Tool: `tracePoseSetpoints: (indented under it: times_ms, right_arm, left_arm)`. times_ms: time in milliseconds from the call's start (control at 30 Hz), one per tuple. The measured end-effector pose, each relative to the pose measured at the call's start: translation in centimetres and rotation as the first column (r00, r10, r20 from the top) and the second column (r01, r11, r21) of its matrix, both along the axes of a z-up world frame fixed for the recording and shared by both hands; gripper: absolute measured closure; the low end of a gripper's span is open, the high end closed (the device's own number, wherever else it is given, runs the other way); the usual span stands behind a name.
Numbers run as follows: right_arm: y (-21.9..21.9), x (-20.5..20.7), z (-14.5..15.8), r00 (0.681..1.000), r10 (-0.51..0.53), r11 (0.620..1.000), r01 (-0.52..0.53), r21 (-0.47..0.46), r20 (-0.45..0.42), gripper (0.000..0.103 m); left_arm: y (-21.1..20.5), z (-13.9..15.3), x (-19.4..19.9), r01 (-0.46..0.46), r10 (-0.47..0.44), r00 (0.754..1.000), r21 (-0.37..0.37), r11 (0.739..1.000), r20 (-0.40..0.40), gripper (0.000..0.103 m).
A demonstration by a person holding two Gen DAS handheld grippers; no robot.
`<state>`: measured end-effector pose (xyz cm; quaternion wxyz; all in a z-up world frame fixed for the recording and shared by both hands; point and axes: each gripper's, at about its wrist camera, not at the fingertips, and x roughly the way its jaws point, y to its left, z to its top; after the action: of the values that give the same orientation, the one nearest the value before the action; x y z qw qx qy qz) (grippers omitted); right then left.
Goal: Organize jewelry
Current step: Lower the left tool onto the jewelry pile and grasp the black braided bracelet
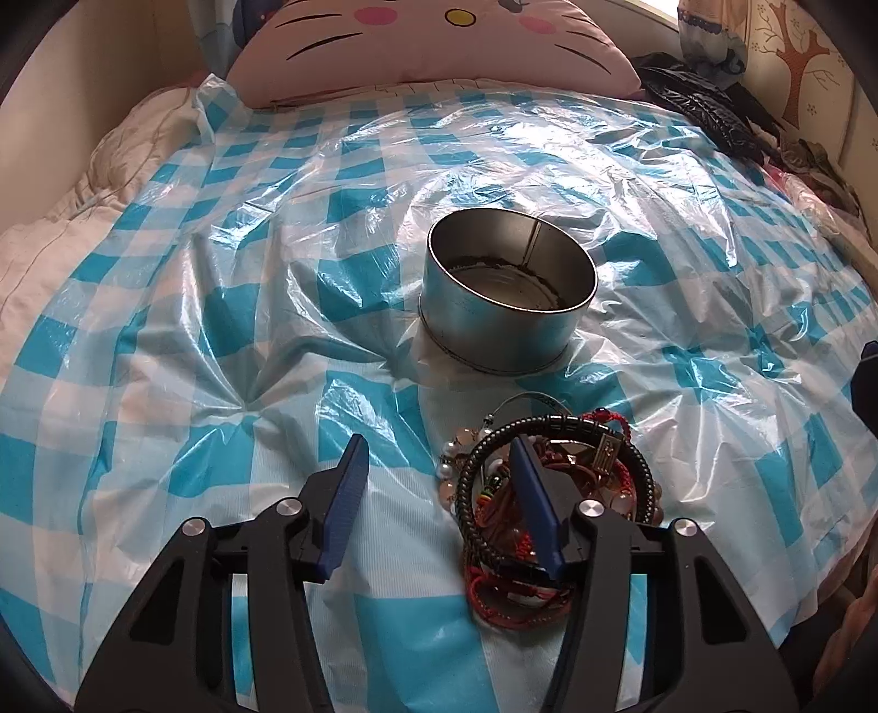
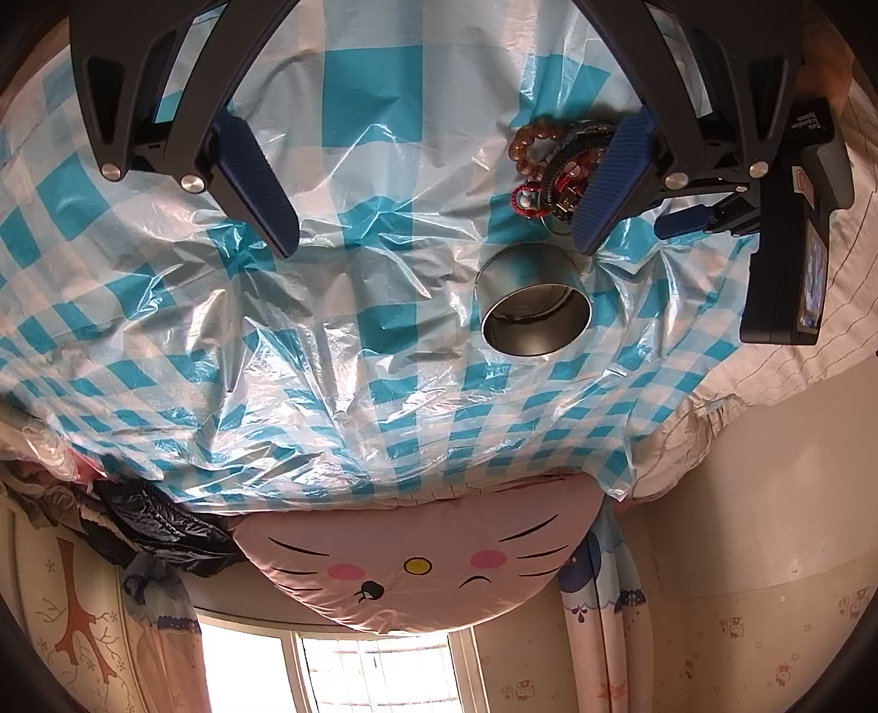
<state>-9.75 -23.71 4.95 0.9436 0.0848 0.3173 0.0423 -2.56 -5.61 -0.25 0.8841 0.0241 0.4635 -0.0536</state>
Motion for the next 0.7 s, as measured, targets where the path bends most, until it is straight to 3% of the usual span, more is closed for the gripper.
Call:
tracePoseSetpoints:
  times_ms: [100,167,267,333,433,600,700]
  right_arm:
    - [-0.5,0.2,-0.1,1.000,-0.002,0.999,0.002,0.033,-0.009,0.007]
    - [-0.5,0.3,-0.2,1.000,0.003,0.999,-0.003,0.040,-0.013,0.007]
    - [-0.3,0.3,-0.2,1.000,0.015,0.999,-0.015,0.039,-0.010,0.007]
    - [-0.2,0.2,-0.1,1.000,0.020,0.999,-0.020,0.038,-0.006,0.007]
    - [-0.2,0.2,-0.2,1.000,0.021,0.999,-0.021,0.041,-0.006,0.007]
    - [0.0,0.5,-0.3,0.999,0.044,0.998,-0.043,0.052,-0.020,0.007]
    - [0.7,1.5,-1.1,0.989,0.119,0.991,-0.113,0.068,-0.083,0.007]
  left_arm:
    - [0.7,-0.4,0.8,-0.004,0.002,1.000,-0.059,0.998,-0.025,0.060]
    - [0.6,-0.6,0.8,0.002,-0.003,1.000,-0.049,0.999,-0.030,0.061]
    - [0.0,-1.0,0.9,0.025,-0.027,0.999,-0.039,0.999,-0.043,0.071]
    - [0.1,-1.2,1.0,0.045,-0.049,0.997,-0.081,0.996,-0.058,0.088]
    - [0.3,-1.2,0.9,0.049,-0.056,0.996,-0.112,0.993,-0.064,0.094]
    - [2.0,-0.3,0.4,0.012,-0.018,0.999,-0.193,0.981,-0.033,0.095]
    - [3.9,0.3,0.2,-0.040,0.038,0.999,-0.265,0.963,-0.010,0.095]
